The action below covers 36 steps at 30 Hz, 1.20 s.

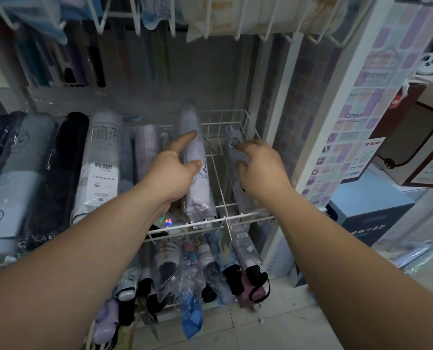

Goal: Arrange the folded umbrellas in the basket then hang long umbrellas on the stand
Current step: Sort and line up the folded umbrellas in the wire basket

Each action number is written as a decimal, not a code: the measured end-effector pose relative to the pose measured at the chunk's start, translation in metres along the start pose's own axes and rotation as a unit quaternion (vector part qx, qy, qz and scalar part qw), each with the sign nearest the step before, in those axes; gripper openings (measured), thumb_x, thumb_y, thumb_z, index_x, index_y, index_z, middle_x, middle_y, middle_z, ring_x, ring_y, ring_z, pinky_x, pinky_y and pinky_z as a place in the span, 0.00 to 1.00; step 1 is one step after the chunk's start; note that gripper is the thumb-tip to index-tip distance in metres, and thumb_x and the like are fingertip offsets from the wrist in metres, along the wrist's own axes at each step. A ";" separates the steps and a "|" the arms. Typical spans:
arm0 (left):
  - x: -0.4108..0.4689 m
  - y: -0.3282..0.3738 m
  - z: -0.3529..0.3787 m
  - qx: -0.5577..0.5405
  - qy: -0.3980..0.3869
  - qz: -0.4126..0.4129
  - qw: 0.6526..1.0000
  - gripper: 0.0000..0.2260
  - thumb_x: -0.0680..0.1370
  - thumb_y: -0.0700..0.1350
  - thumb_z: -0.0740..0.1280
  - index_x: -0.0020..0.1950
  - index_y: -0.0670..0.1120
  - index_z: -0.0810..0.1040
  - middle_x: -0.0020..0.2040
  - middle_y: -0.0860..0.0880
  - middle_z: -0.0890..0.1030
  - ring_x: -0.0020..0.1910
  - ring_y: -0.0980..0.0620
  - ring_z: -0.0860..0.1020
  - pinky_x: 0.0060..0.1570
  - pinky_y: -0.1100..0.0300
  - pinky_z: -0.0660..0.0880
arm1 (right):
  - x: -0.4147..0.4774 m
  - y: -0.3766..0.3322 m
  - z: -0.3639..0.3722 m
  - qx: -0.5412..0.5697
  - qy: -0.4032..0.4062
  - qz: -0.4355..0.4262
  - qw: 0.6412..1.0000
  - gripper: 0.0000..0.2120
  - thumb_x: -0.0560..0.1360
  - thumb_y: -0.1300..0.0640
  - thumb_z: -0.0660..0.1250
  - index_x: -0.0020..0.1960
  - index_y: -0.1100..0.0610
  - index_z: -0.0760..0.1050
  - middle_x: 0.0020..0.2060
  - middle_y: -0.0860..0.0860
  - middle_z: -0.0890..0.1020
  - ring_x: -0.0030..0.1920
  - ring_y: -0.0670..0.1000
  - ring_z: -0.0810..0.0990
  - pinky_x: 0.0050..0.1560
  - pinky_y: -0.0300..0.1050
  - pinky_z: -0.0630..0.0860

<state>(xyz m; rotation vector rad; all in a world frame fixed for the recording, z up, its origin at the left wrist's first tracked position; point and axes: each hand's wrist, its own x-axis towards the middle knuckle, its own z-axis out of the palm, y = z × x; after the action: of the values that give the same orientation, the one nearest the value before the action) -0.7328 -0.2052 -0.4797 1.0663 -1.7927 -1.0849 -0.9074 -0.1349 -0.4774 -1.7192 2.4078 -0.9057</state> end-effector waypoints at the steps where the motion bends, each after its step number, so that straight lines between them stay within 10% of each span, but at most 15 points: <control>1: 0.002 0.003 0.004 -0.005 0.005 0.004 1.000 0.27 0.79 0.40 0.68 0.75 0.58 0.69 0.74 0.51 0.70 0.58 0.61 0.74 0.42 0.83 0.67 | -0.001 0.000 -0.004 0.143 0.010 0.020 0.989 0.19 0.79 0.61 0.66 0.69 0.54 0.76 0.64 0.53 0.80 0.60 0.54 0.81 0.64 0.46 0.76; 6: 0.009 0.016 0.028 -0.043 -0.018 0.002 0.999 0.27 0.79 0.40 0.69 0.75 0.59 0.69 0.75 0.48 0.70 0.70 0.53 0.72 0.65 0.61 0.73 | 0.001 -0.001 0.001 0.405 -0.073 0.050 0.910 0.22 0.77 0.54 0.70 0.71 0.49 0.74 0.59 0.54 0.83 0.58 0.53 0.83 0.59 0.57 0.81; 12: 0.016 0.015 0.044 -0.065 -0.057 -0.019 0.996 0.26 0.82 0.40 0.64 0.77 0.61 0.64 0.69 0.51 0.72 0.57 0.59 0.77 0.54 0.66 0.76 | 0.003 0.006 0.009 0.487 -0.111 0.071 0.863 0.23 0.81 0.58 0.67 0.74 0.49 0.69 0.54 0.55 0.85 0.51 0.51 0.85 0.47 0.42 0.80; 16: 0.015 0.014 0.039 0.038 -0.110 -0.038 0.992 0.29 0.80 0.40 0.63 0.77 0.65 0.62 0.62 0.47 0.78 0.47 0.52 0.79 0.51 0.57 0.77 | 0.003 0.014 0.013 0.436 -0.118 0.090 0.888 0.25 0.78 0.63 0.70 0.72 0.49 0.72 0.46 0.54 0.83 0.45 0.52 0.84 0.43 0.44 0.80; 23: 0.019 0.018 0.030 0.300 -0.172 0.002 0.938 0.32 0.80 0.54 0.67 0.81 0.53 0.58 0.78 0.46 0.66 0.74 0.46 0.68 0.69 0.61 0.66 | 0.001 0.017 0.017 0.394 -0.130 0.120 0.902 0.22 0.75 0.62 0.73 0.68 0.52 0.77 0.49 0.58 0.85 0.47 0.55 0.86 0.51 0.51 0.84; 31: 0.014 0.007 0.025 0.470 -0.110 0.071 0.873 0.29 0.77 0.66 0.62 0.76 0.61 0.65 0.71 0.47 0.68 0.72 0.41 0.64 0.72 0.47 0.63 | 0.005 0.021 0.026 0.276 -0.062 0.089 0.955 0.22 0.73 0.63 0.72 0.66 0.54 0.79 0.55 0.51 0.85 0.54 0.50 0.84 0.59 0.46 0.80; 36: 0.013 0.004 0.016 0.491 -0.249 0.041 0.834 0.46 0.68 0.68 0.71 0.80 0.61 0.53 0.82 0.54 0.52 0.80 0.46 0.50 0.77 0.43 0.54 | 0.005 0.022 0.026 0.275 -0.063 0.078 0.956 0.21 0.73 0.67 0.70 0.65 0.56 0.80 0.58 0.49 0.84 0.57 0.46 0.82 0.63 0.43 0.77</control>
<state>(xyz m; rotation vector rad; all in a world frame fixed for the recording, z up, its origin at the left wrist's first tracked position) -0.7528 -0.2113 -0.4792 1.3011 -2.9351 -0.3154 -0.9183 -0.1456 -0.5084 -1.3160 1.9219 -1.2470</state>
